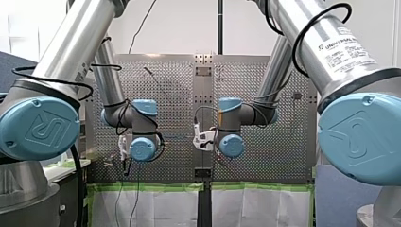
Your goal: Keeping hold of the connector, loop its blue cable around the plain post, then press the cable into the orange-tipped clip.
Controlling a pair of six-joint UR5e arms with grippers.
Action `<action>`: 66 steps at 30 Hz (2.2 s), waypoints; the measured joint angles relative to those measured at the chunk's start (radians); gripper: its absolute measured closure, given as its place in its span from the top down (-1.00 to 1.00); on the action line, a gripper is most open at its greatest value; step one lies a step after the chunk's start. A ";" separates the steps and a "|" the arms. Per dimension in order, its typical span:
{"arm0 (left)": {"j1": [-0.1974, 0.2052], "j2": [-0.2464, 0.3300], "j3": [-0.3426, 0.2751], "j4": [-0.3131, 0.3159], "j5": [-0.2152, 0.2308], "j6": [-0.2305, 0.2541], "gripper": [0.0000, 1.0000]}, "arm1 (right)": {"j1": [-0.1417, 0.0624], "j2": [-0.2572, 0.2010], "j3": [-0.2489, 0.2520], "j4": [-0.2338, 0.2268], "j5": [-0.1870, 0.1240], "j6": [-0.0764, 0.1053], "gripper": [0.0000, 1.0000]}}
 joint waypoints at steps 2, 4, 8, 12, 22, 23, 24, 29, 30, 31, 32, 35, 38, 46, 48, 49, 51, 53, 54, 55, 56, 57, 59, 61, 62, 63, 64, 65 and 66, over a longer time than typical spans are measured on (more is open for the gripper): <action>0.000 0.000 0.000 0.000 0.000 0.000 -0.98 | 0.000 0.000 0.000 0.000 0.000 0.000 -1.00; 0.000 0.000 0.000 0.000 0.000 0.000 -0.98 | 0.000 0.000 0.000 0.000 0.000 0.000 -1.00; 0.000 0.000 0.000 0.000 0.000 0.000 -0.98 | 0.000 0.000 0.000 0.000 0.000 0.000 -1.00; 0.000 0.000 0.000 0.000 0.000 0.000 -0.98 | 0.000 0.000 0.000 0.000 0.000 0.000 -1.00; 0.000 0.000 0.000 0.000 0.000 0.000 -0.98 | 0.000 0.000 0.000 0.000 0.000 0.000 -1.00; 0.000 0.000 0.000 0.000 0.000 0.000 -0.98 | 0.000 0.000 0.000 0.000 0.000 0.000 -1.00; 0.000 0.000 0.000 0.000 0.000 0.000 -0.98 | 0.000 0.000 0.000 0.000 0.000 0.000 -1.00; 0.000 0.000 0.000 0.000 0.000 0.000 -0.98 | 0.000 0.000 0.000 0.000 0.000 0.000 -1.00; 0.000 0.000 0.000 0.000 0.000 0.000 -0.98 | 0.000 0.000 0.000 0.000 0.000 0.000 -1.00; 0.000 0.000 0.000 0.000 0.000 0.000 -0.98 | 0.000 0.000 0.000 0.000 0.000 0.000 -1.00; 0.000 0.000 0.000 0.000 0.000 0.000 -0.98 | 0.000 0.000 0.000 0.000 0.000 0.000 -1.00; 0.000 0.001 0.000 0.000 0.000 0.000 -0.98 | 0.000 0.002 -0.002 0.003 0.001 0.000 -1.00; 0.000 0.001 0.000 0.000 0.000 0.000 -0.98 | -0.001 0.018 -0.006 0.012 0.002 -0.001 -1.00; 0.000 0.002 0.000 0.000 0.000 0.000 -0.98 | -0.002 0.075 -0.007 0.017 0.003 -0.001 -1.00; 0.000 0.002 0.000 0.000 0.000 0.000 -0.98 | -0.002 0.078 -0.008 0.017 0.003 -0.001 -1.00; 0.000 0.002 0.000 0.000 0.000 0.000 -0.98 | -0.002 0.078 -0.008 0.017 0.003 -0.002 -1.00; 0.000 0.002 0.000 0.000 0.000 0.000 -0.98 | -0.002 0.079 -0.008 0.017 0.003 -0.001 -1.00; 0.000 0.002 0.000 0.000 0.000 0.000 -0.98 | -0.002 0.080 -0.008 0.017 0.003 -0.002 -1.00; 0.000 0.002 0.000 0.000 0.000 0.000 -0.98 | -0.002 0.080 -0.008 0.017 0.003 -0.002 -1.00; 0.000 0.002 0.000 0.000 0.000 0.000 -0.98 | -0.002 0.080 -0.008 0.017 0.003 -0.001 -1.00; 0.000 0.002 0.000 0.000 0.000 0.000 -0.98 | -0.002 0.080 -0.008 0.017 0.003 -0.001 -1.00; 0.001 0.001 -0.001 -0.001 -0.001 0.001 -0.98 | -0.002 0.080 -0.008 0.017 0.003 -0.002 -1.00; 0.008 -0.006 -0.008 -0.007 -0.002 0.008 -0.98 | -0.002 0.080 -0.008 0.017 0.003 -0.002 -1.00; 0.017 -0.016 -0.017 -0.018 -0.004 0.017 -0.98 | -0.002 0.080 -0.008 0.017 0.003 -0.002 -1.00; 0.027 -0.024 -0.022 -0.027 -0.004 0.027 -0.98 | -0.002 0.080 -0.008 0.017 0.003 -0.002 -1.00; 0.033 -0.030 -0.025 -0.035 -0.004 0.034 -0.98 | -0.002 0.080 -0.008 0.017 0.003 -0.002 -1.00; 0.039 -0.034 -0.028 -0.043 -0.004 0.040 -0.98 | -0.002 0.080 -0.008 0.017 0.003 -0.002 -1.00; 0.044 -0.038 -0.030 -0.054 -0.004 0.047 -0.98 | -0.002 0.080 -0.008 0.017 0.003 -0.001 -1.00; 0.046 -0.040 -0.031 -0.060 -0.004 0.050 -0.98 | -0.002 0.080 -0.008 0.017 0.003 -0.002 -1.00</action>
